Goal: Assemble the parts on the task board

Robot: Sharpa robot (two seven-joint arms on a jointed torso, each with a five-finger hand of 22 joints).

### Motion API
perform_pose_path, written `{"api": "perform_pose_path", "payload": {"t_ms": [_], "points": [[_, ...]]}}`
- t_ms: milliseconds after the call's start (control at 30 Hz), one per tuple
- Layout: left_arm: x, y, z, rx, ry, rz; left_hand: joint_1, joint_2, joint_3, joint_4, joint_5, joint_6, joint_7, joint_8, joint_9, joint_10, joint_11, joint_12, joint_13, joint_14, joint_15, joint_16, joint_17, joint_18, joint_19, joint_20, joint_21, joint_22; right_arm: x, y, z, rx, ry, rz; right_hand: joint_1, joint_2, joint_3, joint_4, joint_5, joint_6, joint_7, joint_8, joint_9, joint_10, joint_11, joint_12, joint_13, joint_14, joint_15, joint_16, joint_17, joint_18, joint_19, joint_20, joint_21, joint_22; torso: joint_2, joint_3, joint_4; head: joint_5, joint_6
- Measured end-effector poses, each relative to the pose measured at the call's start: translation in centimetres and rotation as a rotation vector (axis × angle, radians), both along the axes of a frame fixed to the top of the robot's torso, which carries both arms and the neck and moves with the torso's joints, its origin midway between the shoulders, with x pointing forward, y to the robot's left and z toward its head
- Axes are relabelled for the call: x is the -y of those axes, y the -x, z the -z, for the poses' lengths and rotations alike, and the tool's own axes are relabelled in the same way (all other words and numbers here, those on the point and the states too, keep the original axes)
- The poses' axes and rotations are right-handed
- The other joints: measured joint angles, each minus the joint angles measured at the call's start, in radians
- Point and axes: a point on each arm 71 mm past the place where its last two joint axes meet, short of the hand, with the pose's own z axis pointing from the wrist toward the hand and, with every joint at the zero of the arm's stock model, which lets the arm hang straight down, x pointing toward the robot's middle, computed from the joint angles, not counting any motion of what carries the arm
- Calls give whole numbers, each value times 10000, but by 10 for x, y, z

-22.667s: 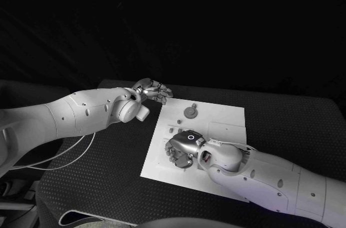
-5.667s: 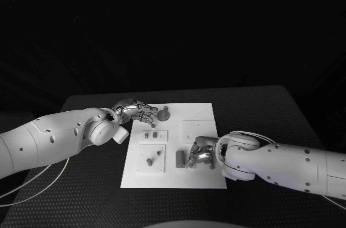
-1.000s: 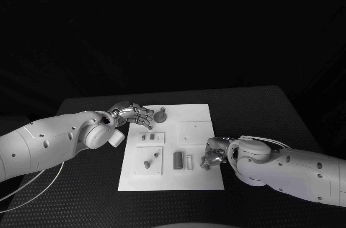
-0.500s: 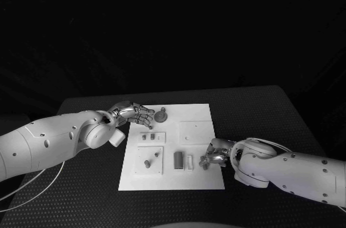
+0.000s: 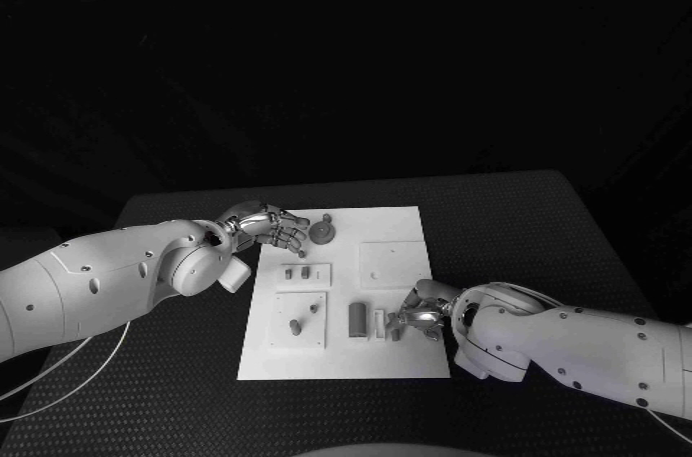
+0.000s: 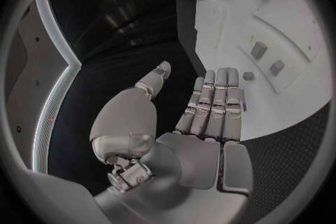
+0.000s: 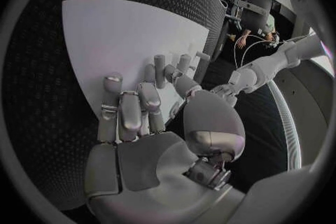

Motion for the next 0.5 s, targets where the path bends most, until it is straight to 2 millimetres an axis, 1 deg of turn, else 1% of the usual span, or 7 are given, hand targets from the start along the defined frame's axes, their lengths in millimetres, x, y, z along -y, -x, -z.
{"api": "perform_pose_path", "payload": {"t_ms": [500], "points": [[0, 0, 0, -2, 1, 11, 0, 0, 0, 0, 0, 0, 0, 0, -8, 0, 0, 0, 8, 0, 0, 0, 8, 0, 0, 0, 0, -1, -10, 0, 1, -183, -343, 150, 0, 0, 22, 24, 36, 3, -1, -1, 26, -1, 0, 0, 4, -17, 19, 0, -29, 1, -16, 15, 0, 0, 0, -2, -1, -7, 6]]}}
